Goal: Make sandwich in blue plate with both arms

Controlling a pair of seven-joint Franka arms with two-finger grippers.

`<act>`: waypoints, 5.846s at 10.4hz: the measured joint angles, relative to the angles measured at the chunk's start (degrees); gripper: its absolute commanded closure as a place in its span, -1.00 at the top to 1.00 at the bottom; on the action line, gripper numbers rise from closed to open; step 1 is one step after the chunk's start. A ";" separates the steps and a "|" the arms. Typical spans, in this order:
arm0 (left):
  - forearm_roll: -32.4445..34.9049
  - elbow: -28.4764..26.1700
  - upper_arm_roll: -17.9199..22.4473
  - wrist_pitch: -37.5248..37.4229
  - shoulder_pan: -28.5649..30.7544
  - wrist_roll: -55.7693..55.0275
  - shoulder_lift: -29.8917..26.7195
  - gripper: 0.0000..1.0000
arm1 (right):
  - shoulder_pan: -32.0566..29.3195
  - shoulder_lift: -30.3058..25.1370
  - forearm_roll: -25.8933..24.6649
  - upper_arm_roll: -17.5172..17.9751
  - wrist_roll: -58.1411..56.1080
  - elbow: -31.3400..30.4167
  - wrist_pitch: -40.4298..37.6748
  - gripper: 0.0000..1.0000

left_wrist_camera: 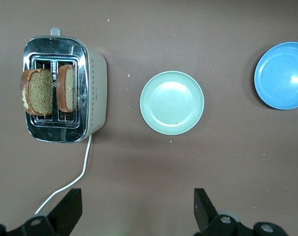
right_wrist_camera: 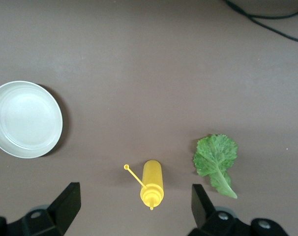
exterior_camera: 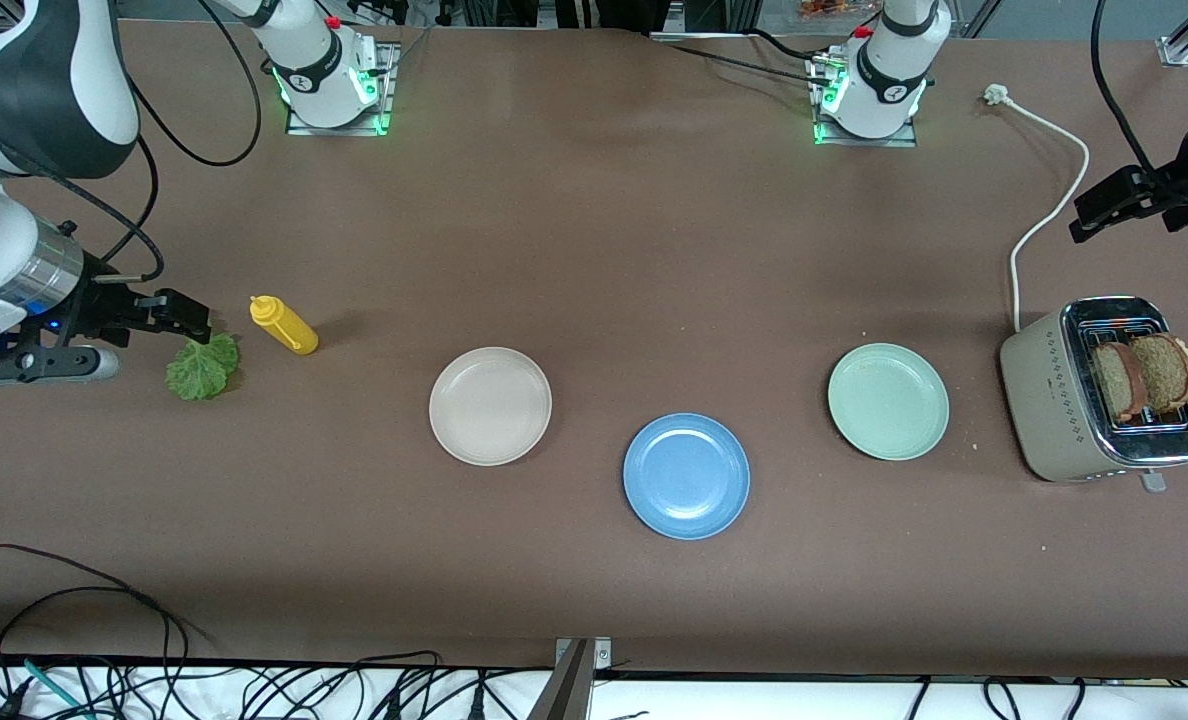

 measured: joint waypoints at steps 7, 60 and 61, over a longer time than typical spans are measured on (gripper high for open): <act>0.00 0.00 -0.06 0.00 0.00 0.07 0.00 1.00 | 1.18 -0.57 -4.89 0.01 0.02 1.01 -0.65 1.00; -0.02 0.00 0.00 0.00 0.31 0.11 0.02 1.00 | 1.12 -0.59 -1.62 -0.05 0.07 2.43 -3.97 1.00; -0.02 0.00 0.00 0.00 0.31 0.11 0.02 1.00 | 1.12 -0.59 -1.62 -0.05 0.07 2.43 -3.97 1.00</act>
